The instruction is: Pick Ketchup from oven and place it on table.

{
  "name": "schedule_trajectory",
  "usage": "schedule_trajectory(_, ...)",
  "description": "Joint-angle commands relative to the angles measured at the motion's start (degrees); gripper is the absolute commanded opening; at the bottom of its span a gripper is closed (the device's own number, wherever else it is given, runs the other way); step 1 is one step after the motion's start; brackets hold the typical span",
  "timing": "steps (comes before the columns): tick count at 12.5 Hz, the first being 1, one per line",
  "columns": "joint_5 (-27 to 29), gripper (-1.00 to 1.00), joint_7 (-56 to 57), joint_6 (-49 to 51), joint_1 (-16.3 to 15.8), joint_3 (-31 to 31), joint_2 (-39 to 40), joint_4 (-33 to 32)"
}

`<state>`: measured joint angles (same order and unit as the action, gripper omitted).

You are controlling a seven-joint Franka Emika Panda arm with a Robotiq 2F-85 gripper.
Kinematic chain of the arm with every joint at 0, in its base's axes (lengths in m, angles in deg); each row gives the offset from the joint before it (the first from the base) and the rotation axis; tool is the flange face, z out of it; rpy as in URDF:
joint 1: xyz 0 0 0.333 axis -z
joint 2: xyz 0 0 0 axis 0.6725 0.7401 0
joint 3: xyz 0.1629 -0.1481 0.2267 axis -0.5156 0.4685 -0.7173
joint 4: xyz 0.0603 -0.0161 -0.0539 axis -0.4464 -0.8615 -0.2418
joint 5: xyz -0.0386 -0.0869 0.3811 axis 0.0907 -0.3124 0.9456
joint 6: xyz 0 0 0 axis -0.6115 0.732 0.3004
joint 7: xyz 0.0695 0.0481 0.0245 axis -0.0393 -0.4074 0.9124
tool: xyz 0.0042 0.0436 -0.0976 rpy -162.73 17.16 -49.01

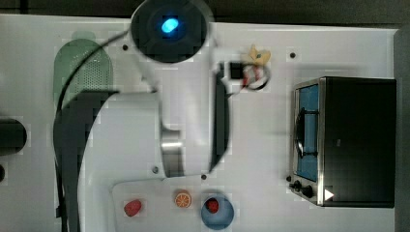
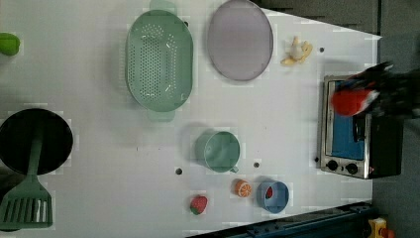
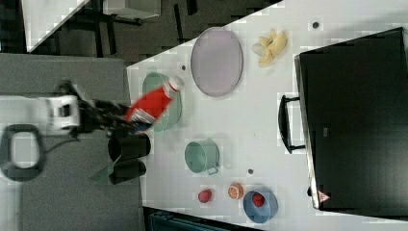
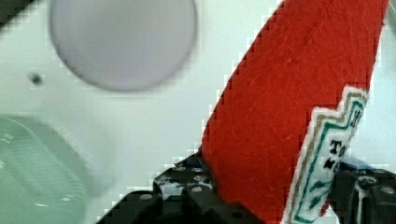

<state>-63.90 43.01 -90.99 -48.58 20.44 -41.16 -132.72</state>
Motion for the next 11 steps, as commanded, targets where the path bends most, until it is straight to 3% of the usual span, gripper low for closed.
schedule_trajectory(1, 0.2, 0.29, -1.7, -6.9, 3.3, 3.4, 0.9, -8.3)
schedule_trajectory(5, 0.2, 0.29, -1.8, -21.0, 3.4, 4.4, 2.7, -21.1)
schedule_trajectory(11, 0.2, 0.29, -1.8, -42.1, 3.4, 4.6, 11.9, -29.6)
